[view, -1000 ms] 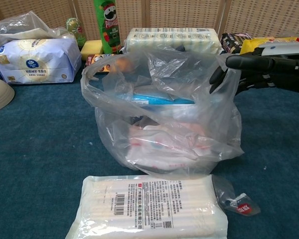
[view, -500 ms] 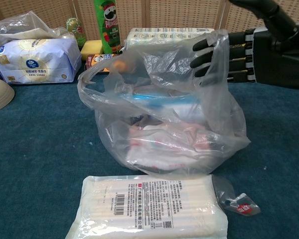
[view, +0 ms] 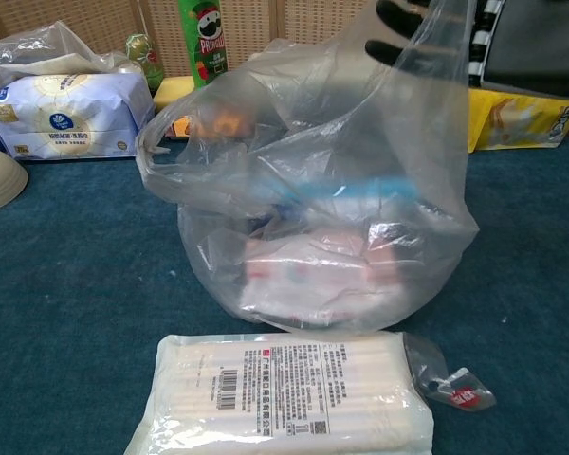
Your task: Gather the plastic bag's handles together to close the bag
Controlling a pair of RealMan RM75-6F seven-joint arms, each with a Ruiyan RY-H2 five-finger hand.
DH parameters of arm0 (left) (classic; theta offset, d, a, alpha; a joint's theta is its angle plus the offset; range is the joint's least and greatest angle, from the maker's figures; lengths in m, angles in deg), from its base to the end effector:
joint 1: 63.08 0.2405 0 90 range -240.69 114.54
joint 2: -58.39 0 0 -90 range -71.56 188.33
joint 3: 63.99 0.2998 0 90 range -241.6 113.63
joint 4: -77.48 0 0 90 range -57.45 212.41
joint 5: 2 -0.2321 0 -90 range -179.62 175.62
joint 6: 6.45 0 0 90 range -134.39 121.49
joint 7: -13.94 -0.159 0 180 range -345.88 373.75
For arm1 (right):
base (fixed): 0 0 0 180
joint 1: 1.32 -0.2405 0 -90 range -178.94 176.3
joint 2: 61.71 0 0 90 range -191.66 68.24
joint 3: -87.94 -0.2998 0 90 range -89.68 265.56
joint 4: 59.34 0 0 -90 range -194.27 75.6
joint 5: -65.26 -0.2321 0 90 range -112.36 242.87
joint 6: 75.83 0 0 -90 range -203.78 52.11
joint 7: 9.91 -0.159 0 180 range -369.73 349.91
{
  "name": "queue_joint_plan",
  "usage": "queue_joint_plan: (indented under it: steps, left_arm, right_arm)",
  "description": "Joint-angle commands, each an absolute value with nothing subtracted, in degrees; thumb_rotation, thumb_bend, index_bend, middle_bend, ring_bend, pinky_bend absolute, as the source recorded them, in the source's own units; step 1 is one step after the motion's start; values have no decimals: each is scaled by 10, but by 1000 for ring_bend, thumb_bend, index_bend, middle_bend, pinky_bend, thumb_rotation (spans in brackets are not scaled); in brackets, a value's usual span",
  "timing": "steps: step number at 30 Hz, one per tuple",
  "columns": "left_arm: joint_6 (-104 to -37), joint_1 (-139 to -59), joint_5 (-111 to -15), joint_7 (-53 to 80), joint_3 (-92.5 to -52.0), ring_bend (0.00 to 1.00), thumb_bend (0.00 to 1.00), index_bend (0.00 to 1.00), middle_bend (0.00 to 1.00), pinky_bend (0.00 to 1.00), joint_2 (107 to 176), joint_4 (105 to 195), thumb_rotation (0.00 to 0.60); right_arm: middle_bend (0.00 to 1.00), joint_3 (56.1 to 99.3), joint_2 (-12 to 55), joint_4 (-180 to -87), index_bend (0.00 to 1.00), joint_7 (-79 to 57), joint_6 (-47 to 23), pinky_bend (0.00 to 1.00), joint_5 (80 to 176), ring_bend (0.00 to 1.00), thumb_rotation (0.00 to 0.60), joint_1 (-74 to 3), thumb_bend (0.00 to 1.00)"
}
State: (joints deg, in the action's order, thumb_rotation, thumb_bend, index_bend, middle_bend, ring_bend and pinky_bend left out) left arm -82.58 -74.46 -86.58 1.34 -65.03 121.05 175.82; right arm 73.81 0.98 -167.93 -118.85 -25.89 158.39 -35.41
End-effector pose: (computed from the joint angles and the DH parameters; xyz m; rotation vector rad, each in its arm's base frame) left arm -0.3283 0.2278 0.1300 -1.6039 -0.8535 -0.7617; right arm -0.1331 -0.3252 0.0813 -0.5942 2.3194 -1.3475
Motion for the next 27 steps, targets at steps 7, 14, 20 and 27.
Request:
queue_joint_plan:
  steps: [7, 14, 20, 27]
  left_arm:
    - [-828, -746, -868, 17, -651, 249, 174, 278, 264, 263, 1213, 1757, 521]
    - [-836, -750, -879, 25, -653, 249, 173, 278, 264, 263, 1214, 1757, 522]
    - [-847, -754, -894, 35, -658, 250, 174, 278, 264, 263, 1217, 1755, 523]
    - [-859, -768, -919, 46, -672, 249, 174, 277, 264, 263, 1215, 1754, 527]
  right_arm:
    - [489, 757, -21, -1679, 423, -1313, -219, 417, 1591, 505, 332, -382, 74]
    - [641, 765, -59, -1702, 496, -1338, -217, 614, 1581, 725, 425, -393, 126]
    - [722, 776, -96, -1723, 593, -1349, -222, 720, 1585, 839, 430, -398, 163]
    - [695, 793, -103, -1720, 617, -1291, -203, 662, 1604, 770, 430, -395, 165]
